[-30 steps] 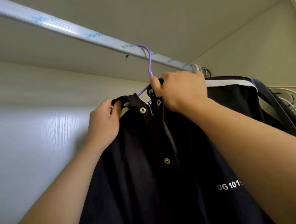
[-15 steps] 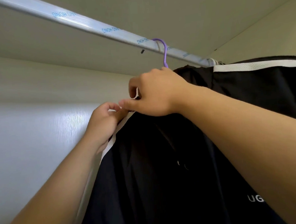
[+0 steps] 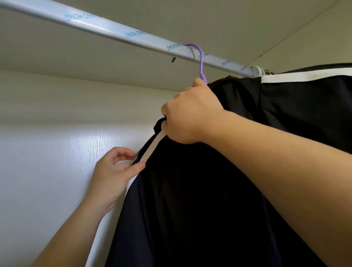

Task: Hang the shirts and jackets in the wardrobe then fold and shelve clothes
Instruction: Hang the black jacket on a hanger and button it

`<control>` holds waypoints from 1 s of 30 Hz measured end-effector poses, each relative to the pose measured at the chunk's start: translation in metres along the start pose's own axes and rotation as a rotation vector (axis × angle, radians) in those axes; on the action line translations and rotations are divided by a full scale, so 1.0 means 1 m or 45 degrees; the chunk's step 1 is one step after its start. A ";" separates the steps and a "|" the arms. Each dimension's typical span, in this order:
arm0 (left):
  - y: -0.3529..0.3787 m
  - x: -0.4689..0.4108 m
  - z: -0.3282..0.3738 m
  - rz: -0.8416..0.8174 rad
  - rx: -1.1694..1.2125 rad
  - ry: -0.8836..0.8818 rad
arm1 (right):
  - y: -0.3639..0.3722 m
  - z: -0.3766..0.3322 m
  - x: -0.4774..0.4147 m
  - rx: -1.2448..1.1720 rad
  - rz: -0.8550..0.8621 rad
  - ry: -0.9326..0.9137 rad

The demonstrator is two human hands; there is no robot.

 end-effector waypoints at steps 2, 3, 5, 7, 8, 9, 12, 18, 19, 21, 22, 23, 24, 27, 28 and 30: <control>-0.007 0.000 0.006 0.083 -0.083 0.085 | 0.002 0.001 0.000 0.020 -0.018 0.003; -0.011 -0.001 0.008 0.118 -0.109 0.121 | 0.003 0.001 -0.001 0.013 -0.031 0.002; -0.014 -0.004 0.013 0.167 -0.147 0.170 | 0.006 0.005 -0.002 -0.025 -0.048 0.002; -0.015 -0.008 0.015 0.196 -0.130 0.178 | 0.009 0.011 -0.004 -0.072 -0.063 0.016; -0.015 -0.011 0.016 0.214 -0.097 0.172 | 0.011 0.015 -0.005 -0.097 -0.075 0.031; -0.014 -0.014 0.017 0.232 -0.043 0.163 | 0.012 0.018 -0.006 -0.123 -0.087 0.056; -0.008 -0.028 0.018 0.240 0.227 0.063 | 0.014 0.028 -0.009 -0.230 -0.083 0.145; 0.026 -0.026 -0.004 -0.252 0.417 -0.474 | 0.013 0.037 -0.017 -0.325 -0.128 0.295; 0.026 -0.024 -0.006 -0.292 0.353 -0.477 | 0.013 0.038 -0.016 -0.343 -0.133 0.315; 0.021 -0.022 -0.005 -0.275 0.261 -0.398 | 0.012 0.038 -0.015 -0.397 -0.128 0.349; 0.019 -0.022 -0.002 -0.262 0.266 -0.349 | 0.012 0.039 -0.015 -0.428 -0.134 0.363; 0.019 -0.022 0.001 -0.277 0.313 -0.315 | 0.013 0.040 -0.015 -0.451 -0.144 0.366; 0.021 -0.021 0.005 -0.314 0.359 -0.288 | 0.014 0.040 -0.015 -0.458 -0.161 0.367; 0.032 -0.015 0.018 -0.516 0.213 -0.152 | 0.017 0.038 -0.012 -0.393 -0.181 0.333; 0.036 -0.012 0.022 -0.554 0.114 -0.091 | 0.019 0.038 -0.011 -0.370 -0.178 0.318; 0.038 -0.008 0.024 -0.528 0.041 -0.057 | 0.020 0.035 -0.009 -0.328 -0.191 0.268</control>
Point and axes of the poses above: each hand's wrist, its own x-axis away from the middle knuckle, its own y-axis out of the palm, z = x × y, the point moved 8 cm from there along -x, towards the middle knuckle, and after that the axes turned 2 degrees about -y, right-handed, at the moved point
